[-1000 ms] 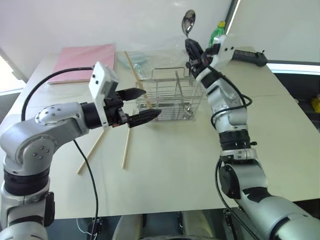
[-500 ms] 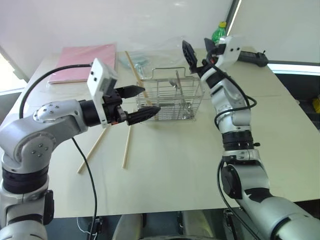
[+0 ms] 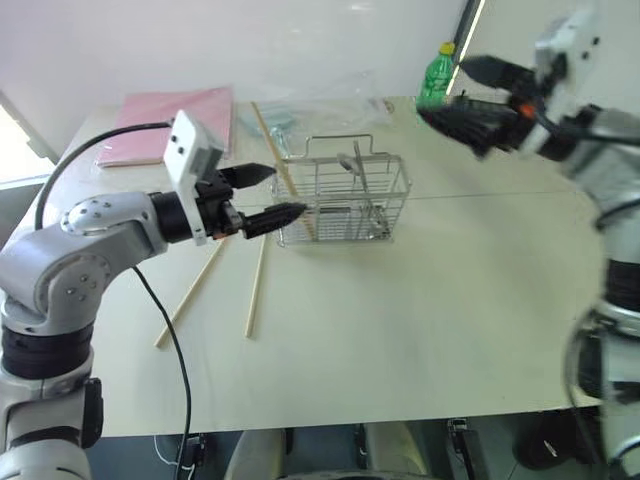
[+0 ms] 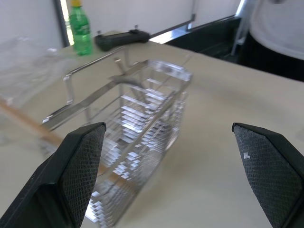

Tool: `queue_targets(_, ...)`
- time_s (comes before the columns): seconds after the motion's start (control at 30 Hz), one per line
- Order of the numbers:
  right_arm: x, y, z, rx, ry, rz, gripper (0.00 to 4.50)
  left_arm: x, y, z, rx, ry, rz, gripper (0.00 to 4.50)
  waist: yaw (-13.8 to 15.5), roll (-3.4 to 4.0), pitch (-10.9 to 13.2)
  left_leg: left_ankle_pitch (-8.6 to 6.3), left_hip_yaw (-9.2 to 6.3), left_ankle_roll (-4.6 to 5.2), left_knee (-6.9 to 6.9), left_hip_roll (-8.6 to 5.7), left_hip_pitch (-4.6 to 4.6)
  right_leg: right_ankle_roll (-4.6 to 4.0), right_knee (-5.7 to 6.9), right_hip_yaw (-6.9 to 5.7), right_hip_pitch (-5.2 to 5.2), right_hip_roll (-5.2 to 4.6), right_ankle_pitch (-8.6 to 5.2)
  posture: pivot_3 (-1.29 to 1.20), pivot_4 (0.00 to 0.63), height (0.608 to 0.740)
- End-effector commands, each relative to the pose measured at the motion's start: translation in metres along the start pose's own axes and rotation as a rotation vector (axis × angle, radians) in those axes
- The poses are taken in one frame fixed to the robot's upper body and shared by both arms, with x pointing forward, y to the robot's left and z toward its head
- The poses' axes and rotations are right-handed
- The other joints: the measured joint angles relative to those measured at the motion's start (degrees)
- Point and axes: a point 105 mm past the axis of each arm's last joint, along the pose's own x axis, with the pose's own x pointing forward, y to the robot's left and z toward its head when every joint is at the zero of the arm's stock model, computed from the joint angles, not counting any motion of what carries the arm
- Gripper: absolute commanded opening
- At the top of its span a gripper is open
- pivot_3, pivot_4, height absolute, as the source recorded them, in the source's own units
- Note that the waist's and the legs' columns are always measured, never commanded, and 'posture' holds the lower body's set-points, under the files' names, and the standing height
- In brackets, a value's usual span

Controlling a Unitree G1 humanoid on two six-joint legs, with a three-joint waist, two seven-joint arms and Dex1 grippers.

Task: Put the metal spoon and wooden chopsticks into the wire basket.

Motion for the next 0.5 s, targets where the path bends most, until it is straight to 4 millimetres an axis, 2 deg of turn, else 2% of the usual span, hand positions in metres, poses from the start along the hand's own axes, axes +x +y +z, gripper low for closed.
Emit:
queue_targets(0.03,-0.014,0.037,0.008,-0.054,0.039,0.235,4.47,-0.009,0.022,0.006,0.068,0.001,0.067,4.50,-0.27,-0.02,0.00,-0.01,0.03,0.01,0.00,0.01,0.01,-0.03,-0.01,0.00,0.00,0.00,-0.02,0.00,0.150,0.728)
queue_targets(0.13,-0.027,0.065,-0.001,-0.037,0.106,0.378,4.47,-0.015,0.043,-0.003,0.078,0.053,0.110,4.50,-0.11,-0.03,0.02,-0.01,0.08,0.01,0.04,0.03,0.02,-0.02,-0.02,0.01,0.02,-0.01,-0.02,0.00,0.150,0.728)
queue_targets(0.23,-0.032,0.082,-0.011,-0.027,0.132,0.441,4.47,-0.021,0.069,-0.018,0.058,0.117,0.177,4.50,0.17,-0.04,0.02,-0.01,0.06,0.01,0.08,0.04,0.01,-0.08,-0.03,0.00,0.06,0.00,-0.04,0.00,0.150,0.728)
queue_targets(0.3,-0.032,0.087,-0.019,-0.018,0.137,0.418,4.47,-0.025,0.087,-0.038,0.018,0.198,0.237,4.50,0.21,-0.08,0.00,-0.01,0.07,0.01,0.12,0.02,0.02,-0.06,-0.03,0.00,0.09,-0.02,-0.03,0.00,0.150,0.728)
queue_targets(0.37,-0.031,0.088,-0.024,-0.001,0.134,0.386,4.47,-0.026,0.098,-0.059,-0.005,0.288,0.266,4.50,0.22,-0.13,-0.01,-0.01,0.07,0.01,0.14,0.01,0.01,0.00,-0.04,0.00,0.10,-0.03,0.00,0.00,0.150,0.728)
queue_targets(0.5,-0.032,0.099,-0.029,0.018,0.139,0.386,4.47,-0.026,0.105,-0.092,-0.012,0.457,0.260,4.50,0.26,-0.21,0.03,-0.01,0.06,0.01,0.09,-0.02,-0.03,0.02,-0.04,0.00,0.05,-0.07,0.01,0.00,0.150,0.728)
